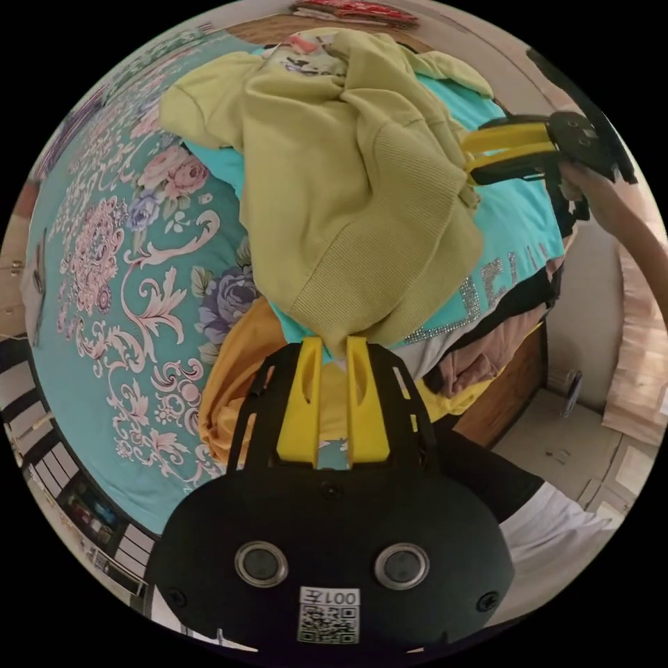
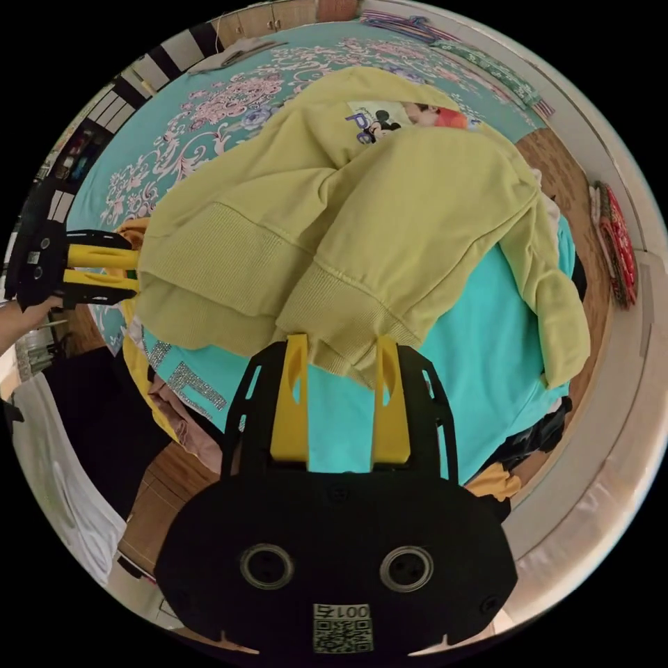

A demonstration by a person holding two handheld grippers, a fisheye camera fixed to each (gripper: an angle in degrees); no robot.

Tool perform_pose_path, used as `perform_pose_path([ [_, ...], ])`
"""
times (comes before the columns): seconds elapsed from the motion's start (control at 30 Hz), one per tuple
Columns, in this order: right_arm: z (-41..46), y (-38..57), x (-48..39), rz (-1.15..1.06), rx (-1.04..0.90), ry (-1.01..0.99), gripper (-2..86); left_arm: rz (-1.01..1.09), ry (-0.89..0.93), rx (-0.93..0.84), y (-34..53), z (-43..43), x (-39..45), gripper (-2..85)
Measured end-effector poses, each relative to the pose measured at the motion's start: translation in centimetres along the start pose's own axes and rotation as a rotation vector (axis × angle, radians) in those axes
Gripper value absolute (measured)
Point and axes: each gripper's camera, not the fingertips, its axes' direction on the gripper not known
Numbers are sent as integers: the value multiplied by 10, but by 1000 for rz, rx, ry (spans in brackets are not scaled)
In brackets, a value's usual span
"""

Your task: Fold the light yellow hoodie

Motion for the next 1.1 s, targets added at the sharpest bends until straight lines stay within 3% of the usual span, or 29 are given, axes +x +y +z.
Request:
perform_pose_path([
  [0.17, -11, 34, 46, 62, 88, -138, 34, -78, 184, 54, 61, -8, -24, -7],
  [0.3, -58, 85, 80, 181, 198, -101, 25, -152, 247, 146, 121, -30, -48, -9],
  [0.43, -146, 173, 117, 391, 643, -445, 19, -226, 408, 414, 198, -85, -73, -9],
  [0.5, -181, 206, 115, 388, 795, -516, 18, -220, 454, 551, 234, -116, -81, -10],
  [0.6, -244, 238, 83, 261, 885, -434, 16, -163, 446, 728, 297, -167, -84, -10],
  [0.73, -316, 293, 41, 138, 1082, -501, 15, -68, 400, 852, 392, -212, -74, -10],
  [0.93, -383, 371, -76, -112, 1162, -511, 14, -53, 535, 1056, 566, -227, -84, -10],
  [1.1, -366, 395, -166, -53, 1079, -601, 15, -93, 514, 946, 686, -200, -107, -10],
])
